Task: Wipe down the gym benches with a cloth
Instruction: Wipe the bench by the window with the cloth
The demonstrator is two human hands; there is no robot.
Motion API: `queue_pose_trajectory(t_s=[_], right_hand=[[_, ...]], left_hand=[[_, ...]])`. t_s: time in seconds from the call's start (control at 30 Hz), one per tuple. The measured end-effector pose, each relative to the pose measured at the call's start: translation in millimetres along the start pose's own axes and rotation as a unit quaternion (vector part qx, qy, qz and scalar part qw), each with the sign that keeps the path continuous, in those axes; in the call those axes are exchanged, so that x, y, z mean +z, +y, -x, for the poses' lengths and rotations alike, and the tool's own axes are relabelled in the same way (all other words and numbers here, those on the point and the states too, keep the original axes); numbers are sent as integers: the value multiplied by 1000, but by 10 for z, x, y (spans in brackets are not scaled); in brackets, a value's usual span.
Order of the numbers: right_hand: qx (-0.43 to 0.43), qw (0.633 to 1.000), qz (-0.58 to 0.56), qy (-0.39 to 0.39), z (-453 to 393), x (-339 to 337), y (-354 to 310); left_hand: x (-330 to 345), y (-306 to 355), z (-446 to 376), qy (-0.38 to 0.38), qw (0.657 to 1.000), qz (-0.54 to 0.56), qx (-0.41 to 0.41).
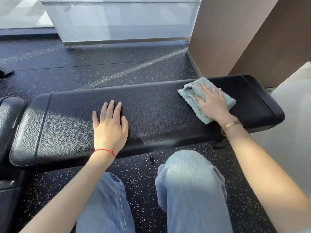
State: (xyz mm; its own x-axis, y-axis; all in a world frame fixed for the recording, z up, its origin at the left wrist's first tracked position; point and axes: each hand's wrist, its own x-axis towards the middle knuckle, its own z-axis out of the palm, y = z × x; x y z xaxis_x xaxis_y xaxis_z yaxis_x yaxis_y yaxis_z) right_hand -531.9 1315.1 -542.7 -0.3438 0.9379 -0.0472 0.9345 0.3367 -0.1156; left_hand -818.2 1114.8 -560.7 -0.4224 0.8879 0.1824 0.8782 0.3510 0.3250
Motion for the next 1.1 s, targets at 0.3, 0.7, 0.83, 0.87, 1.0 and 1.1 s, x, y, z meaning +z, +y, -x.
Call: queue_pose_trajectory(t_s=[0.3, 0.7, 0.83, 0.87, 1.0, 1.1], right_hand=[[-262, 964, -34, -28, 339, 90, -1021], [41, 999, -15, 10, -291, -42, 92], [-41, 999, -8, -23, -431, -10, -592], [-92, 995, -11, -30, -330, 24, -753], [-271, 961, -34, -30, 367, 89, -912], [-261, 964, -47, -1, 674, 70, -461]], left_hand=[[19, -20, -3, 6, 1000, 2, 6], [41, -20, -7, 7, 1000, -5, 5], [44, -21, -6, 8, 1000, -6, 5], [45, -24, -8, 8, 1000, -6, 6], [54, -37, -10, 11, 1000, -3, 8], [56, -42, -15, 12, 1000, 1, 7]])
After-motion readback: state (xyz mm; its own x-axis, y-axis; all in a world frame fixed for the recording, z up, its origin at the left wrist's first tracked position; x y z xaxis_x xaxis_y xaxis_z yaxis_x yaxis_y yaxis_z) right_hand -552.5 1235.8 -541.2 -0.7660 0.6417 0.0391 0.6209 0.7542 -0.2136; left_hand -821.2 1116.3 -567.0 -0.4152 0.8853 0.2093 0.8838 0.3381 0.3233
